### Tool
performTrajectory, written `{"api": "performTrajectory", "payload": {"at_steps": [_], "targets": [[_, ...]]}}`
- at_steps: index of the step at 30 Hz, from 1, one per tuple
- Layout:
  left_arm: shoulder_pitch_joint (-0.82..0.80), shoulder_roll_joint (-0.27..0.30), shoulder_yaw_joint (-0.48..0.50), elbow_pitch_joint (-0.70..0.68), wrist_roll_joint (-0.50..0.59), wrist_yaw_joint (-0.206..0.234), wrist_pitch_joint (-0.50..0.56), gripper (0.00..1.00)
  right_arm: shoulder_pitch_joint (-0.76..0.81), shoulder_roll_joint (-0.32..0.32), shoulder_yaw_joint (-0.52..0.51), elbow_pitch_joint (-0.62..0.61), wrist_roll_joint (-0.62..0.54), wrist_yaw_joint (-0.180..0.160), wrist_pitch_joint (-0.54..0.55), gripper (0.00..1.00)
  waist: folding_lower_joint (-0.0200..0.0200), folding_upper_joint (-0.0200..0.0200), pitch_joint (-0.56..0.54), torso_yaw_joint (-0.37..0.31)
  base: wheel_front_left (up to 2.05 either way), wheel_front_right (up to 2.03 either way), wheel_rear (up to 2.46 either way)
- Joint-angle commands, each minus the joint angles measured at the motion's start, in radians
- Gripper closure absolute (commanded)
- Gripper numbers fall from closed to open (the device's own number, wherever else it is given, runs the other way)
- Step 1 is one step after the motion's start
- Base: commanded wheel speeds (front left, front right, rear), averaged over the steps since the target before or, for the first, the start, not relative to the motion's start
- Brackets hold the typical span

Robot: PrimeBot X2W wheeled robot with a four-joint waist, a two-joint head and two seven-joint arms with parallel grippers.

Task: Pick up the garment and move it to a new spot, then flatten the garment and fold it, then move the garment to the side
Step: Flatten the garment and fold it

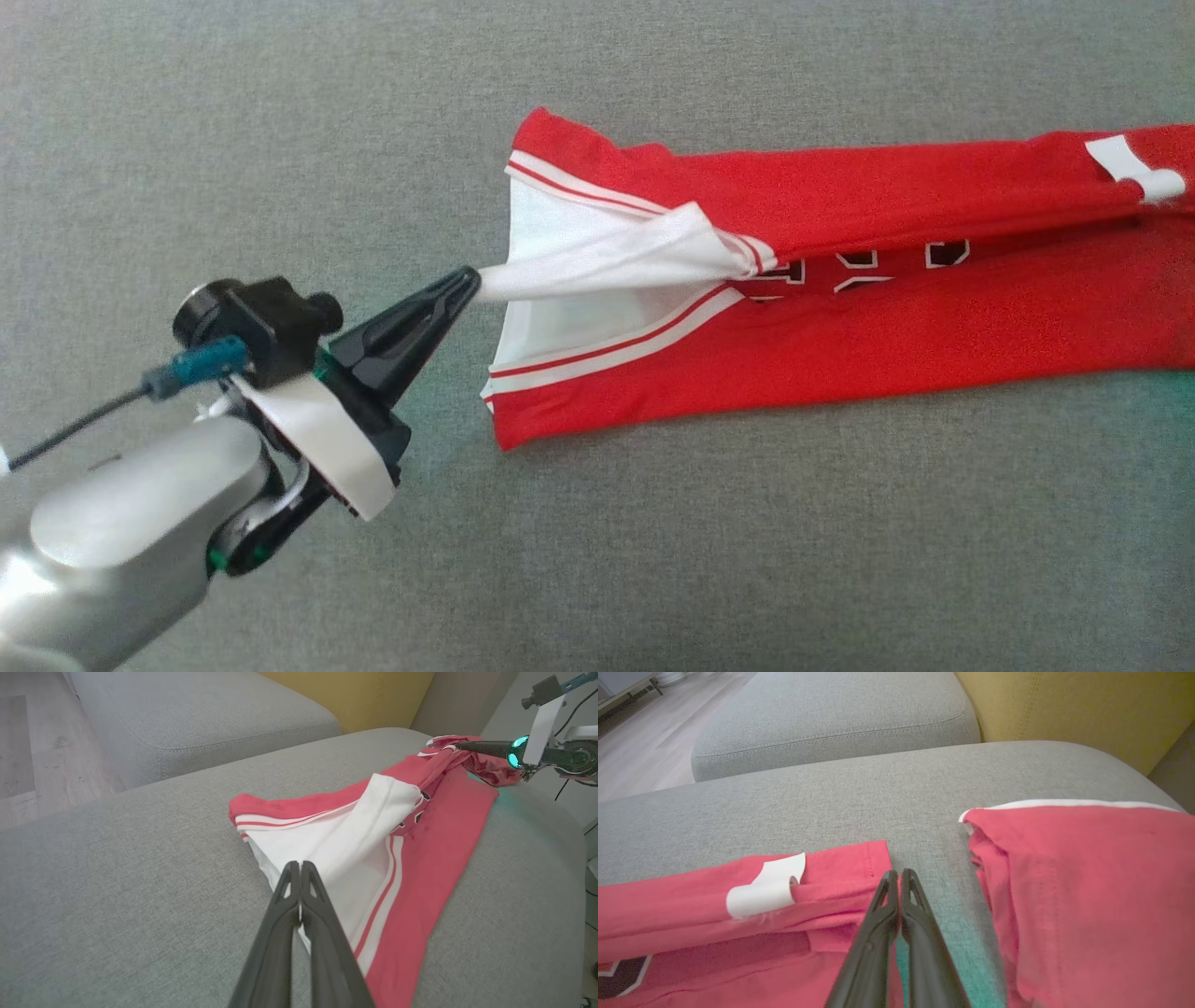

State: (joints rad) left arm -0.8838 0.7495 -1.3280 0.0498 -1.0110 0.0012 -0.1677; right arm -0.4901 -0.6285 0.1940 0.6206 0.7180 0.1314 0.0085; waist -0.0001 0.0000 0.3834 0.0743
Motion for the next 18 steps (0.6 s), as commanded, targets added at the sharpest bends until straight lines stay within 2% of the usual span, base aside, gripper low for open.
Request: {"api": "performTrajectory", "payload": {"at_steps": [1,5,6,9,10,11,12,16,18], "targets": [[-0.006,0.034,0.048,-0.013,0.019,0.016,-0.015,1.00,0.043,-0.023,-0.021,-0.034,-0.015,-0.001,-0.004,1.00,0.0001,0.0000,0.000,-0.002,0.00,0.00,0.00],[0.026,0.012,0.048,0.007,0.046,0.044,-0.025,1.00,0.085,0.009,-0.062,-0.075,-0.047,-0.001,0.012,0.98,0.0001,0.0000,0.003,-0.007,0.00,0.00,0.00],[0.032,0.003,0.048,0.017,0.053,0.058,-0.031,1.00,0.093,0.018,-0.070,-0.087,-0.057,-0.001,0.015,0.89,0.0001,0.0000,0.004,-0.008,0.00,0.00,0.00],[0.060,-0.037,0.051,0.049,0.062,0.100,-0.052,1.00,0.116,0.047,-0.097,-0.118,-0.089,-0.001,0.021,0.51,0.0001,0.0000,0.002,-0.014,0.00,0.00,0.00],[0.069,-0.052,0.052,0.059,0.067,0.114,-0.058,0.91,0.123,0.053,-0.107,-0.127,-0.098,-0.001,0.018,0.00,0.0001,0.0000,0.000,-0.016,0.00,0.00,0.00],[0.080,-0.067,0.058,0.070,0.071,0.131,-0.067,0.60,0.130,0.057,-0.119,-0.135,-0.110,-0.001,0.010,0.00,0.0001,0.0000,-0.003,-0.018,0.00,0.00,0.00],[0.093,-0.083,0.070,0.081,0.073,0.153,-0.075,0.00,0.140,0.064,-0.133,-0.144,-0.125,-0.001,0.003,0.00,0.0001,0.0000,-0.009,-0.020,0.00,0.00,0.00],[0.162,-0.140,0.133,0.114,0.102,0.247,-0.092,0.00,0.199,0.107,-0.205,-0.189,-0.173,-0.001,-0.025,0.00,0.0001,0.0000,-0.042,-0.021,0.00,0.00,0.00],[0.213,-0.175,0.208,0.102,0.128,0.303,-0.093,0.00,0.239,0.143,-0.236,-0.227,-0.188,-0.001,-0.036,0.00,0.0001,0.0000,-0.065,-0.020,0.00,0.00,0.00]]}}
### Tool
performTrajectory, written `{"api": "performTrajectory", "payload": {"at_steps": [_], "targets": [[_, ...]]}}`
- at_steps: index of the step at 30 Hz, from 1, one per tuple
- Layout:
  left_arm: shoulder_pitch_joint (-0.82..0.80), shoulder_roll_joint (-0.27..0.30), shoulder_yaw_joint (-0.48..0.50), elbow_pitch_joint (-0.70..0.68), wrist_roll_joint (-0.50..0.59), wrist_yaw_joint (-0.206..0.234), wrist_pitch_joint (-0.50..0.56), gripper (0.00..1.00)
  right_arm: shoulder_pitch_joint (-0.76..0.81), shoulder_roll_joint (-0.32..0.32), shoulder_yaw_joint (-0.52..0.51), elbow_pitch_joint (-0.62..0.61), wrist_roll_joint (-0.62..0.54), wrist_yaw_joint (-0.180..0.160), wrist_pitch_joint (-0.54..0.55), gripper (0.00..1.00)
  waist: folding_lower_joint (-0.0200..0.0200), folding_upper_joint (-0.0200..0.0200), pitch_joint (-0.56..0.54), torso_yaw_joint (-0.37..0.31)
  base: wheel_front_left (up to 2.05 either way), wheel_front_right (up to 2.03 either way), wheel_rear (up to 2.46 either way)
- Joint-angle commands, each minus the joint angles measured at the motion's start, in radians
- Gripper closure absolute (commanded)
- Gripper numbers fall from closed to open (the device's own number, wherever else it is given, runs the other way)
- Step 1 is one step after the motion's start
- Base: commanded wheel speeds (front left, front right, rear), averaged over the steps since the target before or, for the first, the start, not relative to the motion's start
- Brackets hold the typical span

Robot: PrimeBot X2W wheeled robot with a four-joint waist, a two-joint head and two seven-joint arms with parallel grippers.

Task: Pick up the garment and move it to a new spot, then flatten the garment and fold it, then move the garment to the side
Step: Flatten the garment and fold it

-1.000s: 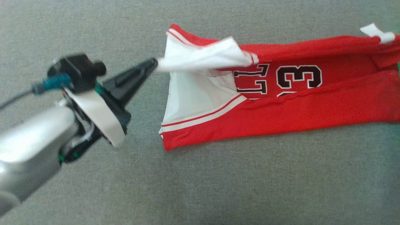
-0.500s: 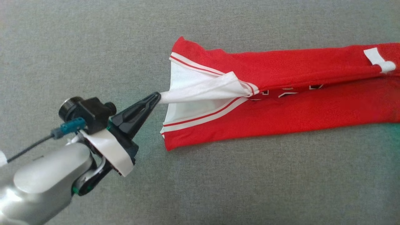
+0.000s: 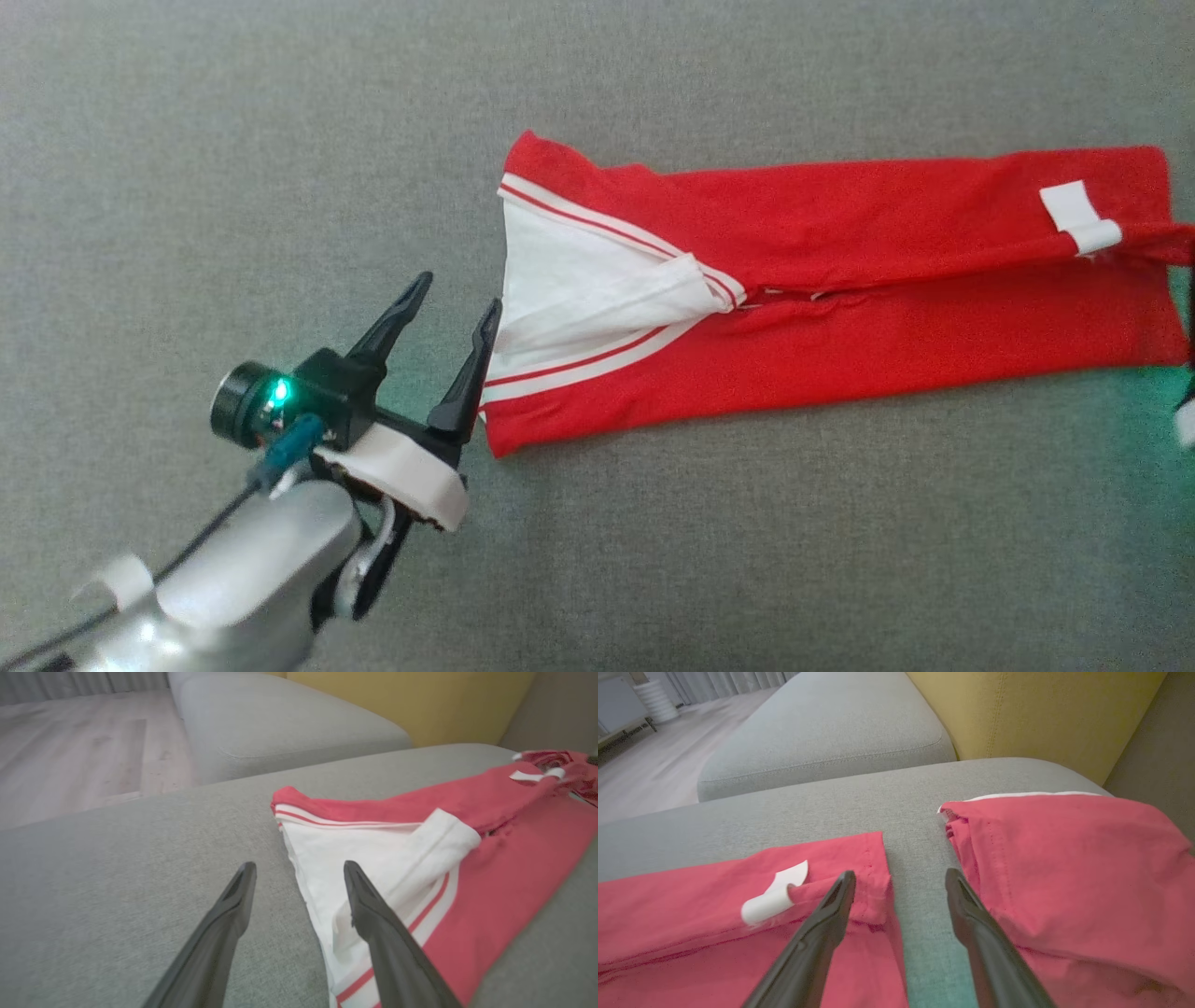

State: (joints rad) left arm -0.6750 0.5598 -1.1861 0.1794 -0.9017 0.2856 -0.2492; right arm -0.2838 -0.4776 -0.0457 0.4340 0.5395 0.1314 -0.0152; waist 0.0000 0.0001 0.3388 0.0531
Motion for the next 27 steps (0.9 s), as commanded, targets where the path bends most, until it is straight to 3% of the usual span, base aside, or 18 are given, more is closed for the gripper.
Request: {"api": "performTrajectory", "payload": {"at_steps": [1,7,11,17,27], "targets": [[0.037,-0.003,0.112,-0.042,0.038,0.043,-0.012,0.00,0.055,0.013,-0.006,-0.062,-0.014,-0.001,-0.014,0.00,0.0000,-0.0001,-0.033,0.002,0.00,0.00,0.00],[0.273,-0.121,0.359,-0.143,0.251,0.161,-0.012,0.00,0.146,0.132,-0.041,-0.151,-0.019,-0.001,-0.006,0.00,0.0000,-0.0001,-0.110,0.012,0.00,0.00,0.00],[0.408,-0.198,0.454,-0.187,0.399,0.184,-0.012,0.00,0.141,0.175,-0.109,-0.129,-0.041,-0.001,0.005,0.00,0.0000,-0.0001,-0.152,0.040,0.00,0.00,0.00],[0.509,-0.265,0.500,-0.210,0.520,0.144,-0.012,0.00,0.057,0.200,-0.249,-0.015,-0.123,-0.001,0.034,0.00,0.0000,-0.0001,-0.176,0.101,0.00,0.00,0.00],[0.559,-0.347,0.577,-0.197,0.627,0.038,-0.013,0.00,-0.140,0.149,-0.447,0.261,-0.361,-0.001,0.103,0.00,0.0000,-0.0001,-0.150,0.186,0.00,0.00,0.00]]}}
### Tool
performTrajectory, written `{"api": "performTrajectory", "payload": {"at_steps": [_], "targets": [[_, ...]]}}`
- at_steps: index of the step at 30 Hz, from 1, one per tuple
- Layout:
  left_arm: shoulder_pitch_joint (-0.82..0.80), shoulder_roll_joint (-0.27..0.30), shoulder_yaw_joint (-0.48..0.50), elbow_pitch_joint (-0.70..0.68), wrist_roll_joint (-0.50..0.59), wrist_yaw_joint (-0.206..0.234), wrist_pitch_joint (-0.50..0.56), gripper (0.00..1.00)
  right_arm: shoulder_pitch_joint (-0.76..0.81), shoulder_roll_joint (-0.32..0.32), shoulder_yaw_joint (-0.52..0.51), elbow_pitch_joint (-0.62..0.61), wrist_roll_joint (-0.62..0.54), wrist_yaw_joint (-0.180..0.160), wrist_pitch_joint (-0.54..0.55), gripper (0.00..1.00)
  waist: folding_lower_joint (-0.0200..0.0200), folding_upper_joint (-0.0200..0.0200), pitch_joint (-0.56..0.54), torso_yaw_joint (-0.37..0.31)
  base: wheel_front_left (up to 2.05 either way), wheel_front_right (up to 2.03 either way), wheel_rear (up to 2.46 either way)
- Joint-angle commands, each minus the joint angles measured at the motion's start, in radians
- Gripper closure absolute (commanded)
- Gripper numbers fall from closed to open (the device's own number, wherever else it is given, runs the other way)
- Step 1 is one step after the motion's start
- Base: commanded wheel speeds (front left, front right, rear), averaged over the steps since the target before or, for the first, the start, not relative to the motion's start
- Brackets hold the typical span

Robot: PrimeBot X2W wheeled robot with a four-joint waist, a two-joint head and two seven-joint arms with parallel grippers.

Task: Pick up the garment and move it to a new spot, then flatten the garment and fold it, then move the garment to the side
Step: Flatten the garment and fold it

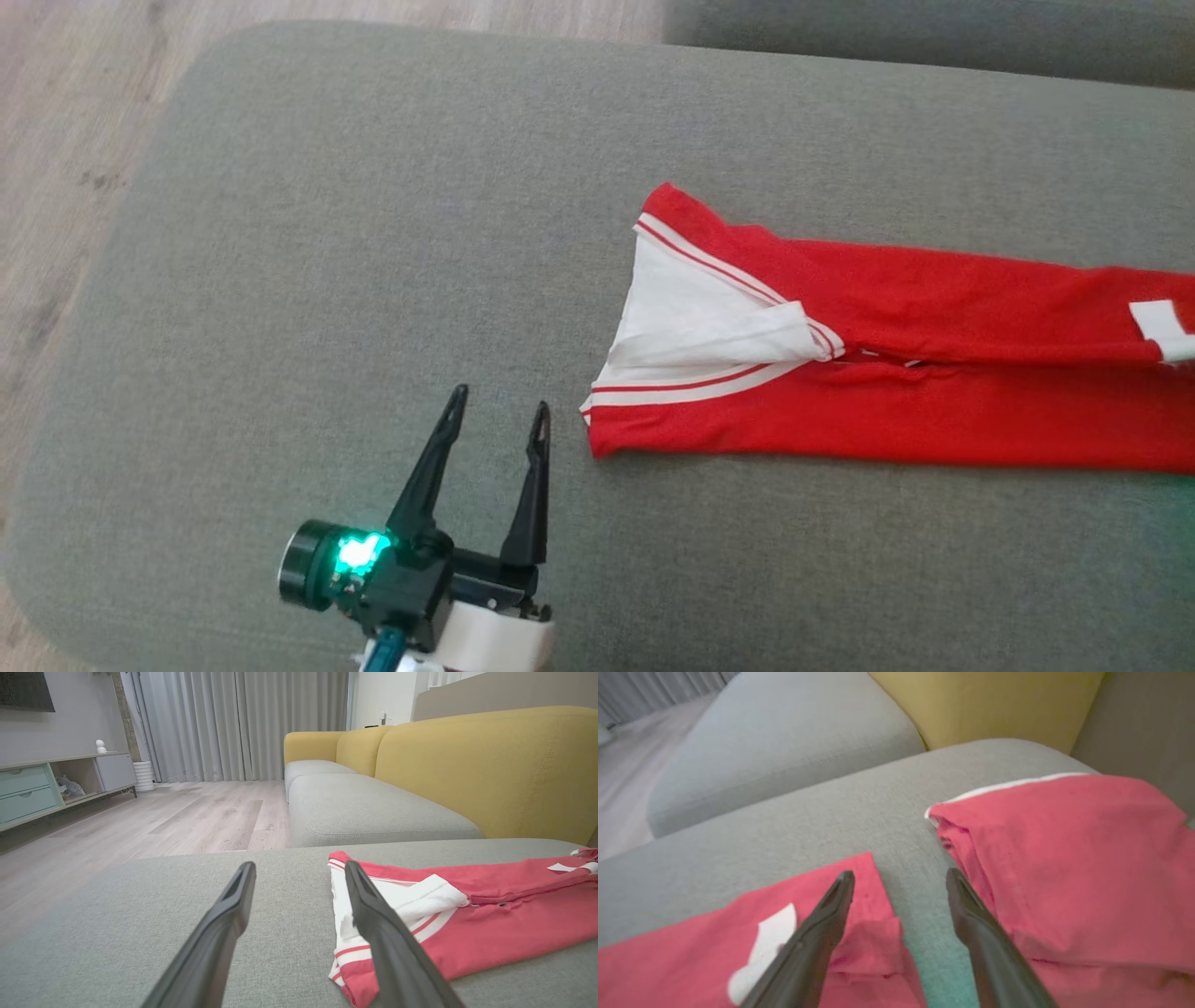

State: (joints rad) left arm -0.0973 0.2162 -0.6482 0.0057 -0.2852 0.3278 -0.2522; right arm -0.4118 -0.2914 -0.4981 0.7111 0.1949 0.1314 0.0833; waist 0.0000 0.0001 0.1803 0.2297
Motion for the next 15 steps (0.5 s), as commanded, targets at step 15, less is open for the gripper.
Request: {"api": "performTrajectory", "payload": {"at_steps": [15], "targets": [[-0.002,-0.086,0.133,-0.001,0.105,-0.099,-0.009,0.00,0.046,0.006,0.034,0.046,0.026,-0.001,0.040,0.00,0.0000,-0.0001,0.036,-0.023,0.00,0.00,0.00]]}}
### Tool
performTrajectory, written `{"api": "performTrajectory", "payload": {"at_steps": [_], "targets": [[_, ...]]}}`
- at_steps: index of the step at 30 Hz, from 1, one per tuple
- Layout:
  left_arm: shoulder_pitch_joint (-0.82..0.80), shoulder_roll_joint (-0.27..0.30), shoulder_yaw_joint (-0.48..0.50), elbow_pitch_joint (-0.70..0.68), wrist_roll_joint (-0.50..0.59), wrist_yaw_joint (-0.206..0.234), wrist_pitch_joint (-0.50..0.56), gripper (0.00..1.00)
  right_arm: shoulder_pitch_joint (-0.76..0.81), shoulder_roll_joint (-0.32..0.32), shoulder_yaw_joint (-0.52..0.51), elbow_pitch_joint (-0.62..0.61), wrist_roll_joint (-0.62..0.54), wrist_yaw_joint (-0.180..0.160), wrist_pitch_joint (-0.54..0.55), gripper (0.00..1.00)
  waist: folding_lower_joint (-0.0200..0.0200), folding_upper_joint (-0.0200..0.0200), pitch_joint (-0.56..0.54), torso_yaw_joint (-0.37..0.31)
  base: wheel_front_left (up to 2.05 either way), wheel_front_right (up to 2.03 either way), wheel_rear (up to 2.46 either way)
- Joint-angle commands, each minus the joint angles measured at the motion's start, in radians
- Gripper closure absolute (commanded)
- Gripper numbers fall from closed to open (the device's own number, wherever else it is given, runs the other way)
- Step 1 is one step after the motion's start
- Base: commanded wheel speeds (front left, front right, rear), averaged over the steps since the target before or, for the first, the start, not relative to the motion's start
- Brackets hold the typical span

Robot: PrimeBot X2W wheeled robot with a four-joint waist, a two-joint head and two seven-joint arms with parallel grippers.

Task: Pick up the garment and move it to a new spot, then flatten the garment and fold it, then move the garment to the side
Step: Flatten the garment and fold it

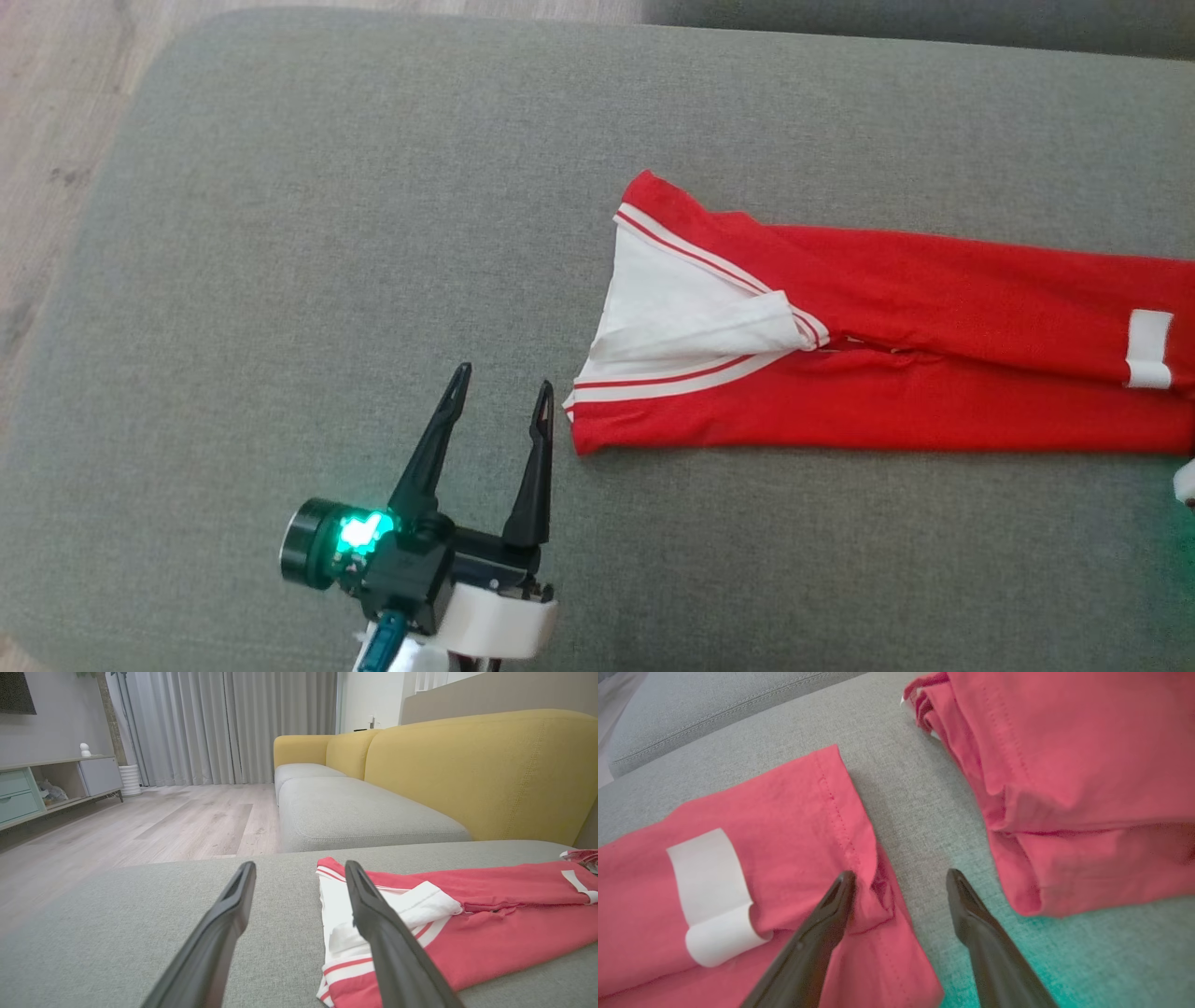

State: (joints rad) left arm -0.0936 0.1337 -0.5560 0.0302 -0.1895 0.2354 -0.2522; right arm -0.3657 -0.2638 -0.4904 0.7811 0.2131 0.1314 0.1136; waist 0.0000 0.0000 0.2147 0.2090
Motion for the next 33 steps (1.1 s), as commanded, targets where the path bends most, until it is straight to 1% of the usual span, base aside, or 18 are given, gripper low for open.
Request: {"api": "performTrajectory", "payload": {"at_steps": [1,2,3,4,5,7,10,16,20,22,24,27,30,33], "targets": [[-0.007,-0.006,0.048,-0.025,0.013,-0.012,-0.009,0.00,0.000,-0.020,0.036,-0.022,0.021,-0.001,0.021,0.00,0.0000,0.0000,0.002,-0.004,0.00,0.00,0.00],[-0.008,-0.008,0.054,-0.024,0.018,-0.017,-0.009,0.00,-0.001,-0.019,0.045,-0.021,0.037,-0.001,0.033,0.00,0.0000,0.0000,0.004,-0.005,0.00,0.00,0.00],[-0.008,-0.011,0.060,-0.024,0.022,-0.021,-0.009,0.00,-0.004,-0.017,0.056,-0.023,0.056,-0.001,0.044,0.07,0.0000,0.0000,0.006,-0.005,0.00,0.00,0.00],[-0.009,-0.014,0.065,-0.024,0.026,-0.025,-0.009,0.00,-0.006,-0.017,0.066,-0.025,0.076,-0.001,0.052,0.18,0.0000,0.0000,0.008,-0.006,0.00,0.00,0.00],[-0.009,-0.016,0.071,-0.024,0.030,-0.029,-0.009,0.00,-0.008,-0.017,0.076,-0.028,0.096,-0.001,0.060,0.51,0.0000,0.0000,0.009,-0.006,0.00,0.00,0.00],[-0.008,-0.022,0.080,-0.023,0.037,-0.036,-0.009,0.00,-0.009,-0.017,0.096,-0.034,0.138,-0.001,0.078,1.00,0.0000,0.0000,0.009,-0.007,0.00,0.00,0.00],[-0.002,-0.030,0.092,-0.021,0.047,-0.044,-0.009,0.00,0.002,-0.031,0.126,-0.059,0.188,-0.001,0.087,1.00,0.0000,0.0000,0.005,-0.012,0.00,0.00,0.00],[0.014,-0.042,0.116,-0.014,0.063,-0.053,-0.010,0.00,0.027,-0.105,0.139,-0.131,0.221,-0.001,0.047,1.00,0.0000,0.0000,-0.016,-0.035,0.00,0.00,0.00],[0.023,-0.048,0.132,-0.010,0.069,-0.060,-0.010,0.00,0.038,-0.154,0.136,-0.223,0.267,-0.001,0.059,1.00,0.0000,0.0000,-0.027,-0.052,0.00,0.00,0.00],[0.029,-0.050,0.142,-0.008,0.071,-0.063,-0.010,0.00,0.042,-0.160,0.145,-0.298,0.294,-0.001,0.072,1.00,0.0000,0.0000,-0.032,-0.061,0.00,0.00,0.00],[0.035,-0.052,0.152,-0.005,0.072,-0.066,-0.010,0.00,0.045,-0.139,0.172,-0.393,0.332,-0.001,0.092,1.00,0.0000,0.0000,-0.037,-0.070,0.00,0.00,0.00],[0.044,-0.055,0.161,0.002,0.074,-0.073,-0.010,0.00,0.053,-0.082,0.235,-0.557,0.385,-0.001,0.133,1.00,0.0000,0.0000,-0.044,-0.077,0.00,0.00,0.00],[0.043,-0.058,0.162,0.010,0.079,-0.084,-0.010,0.00,0.065,-0.015,0.309,-0.703,0.422,-0.001,0.163,1.00,0.0000,0.0000,-0.052,-0.073,0.00,0.00,0.00],[0.040,-0.061,0.165,0.018,0.081,-0.094,-0.010,0.00,0.073,0.062,0.403,-0.799,0.436,-0.001,0.193,1.00,0.0000,0.0000,-0.060,-0.058,0.00,0.00,0.00]]}}
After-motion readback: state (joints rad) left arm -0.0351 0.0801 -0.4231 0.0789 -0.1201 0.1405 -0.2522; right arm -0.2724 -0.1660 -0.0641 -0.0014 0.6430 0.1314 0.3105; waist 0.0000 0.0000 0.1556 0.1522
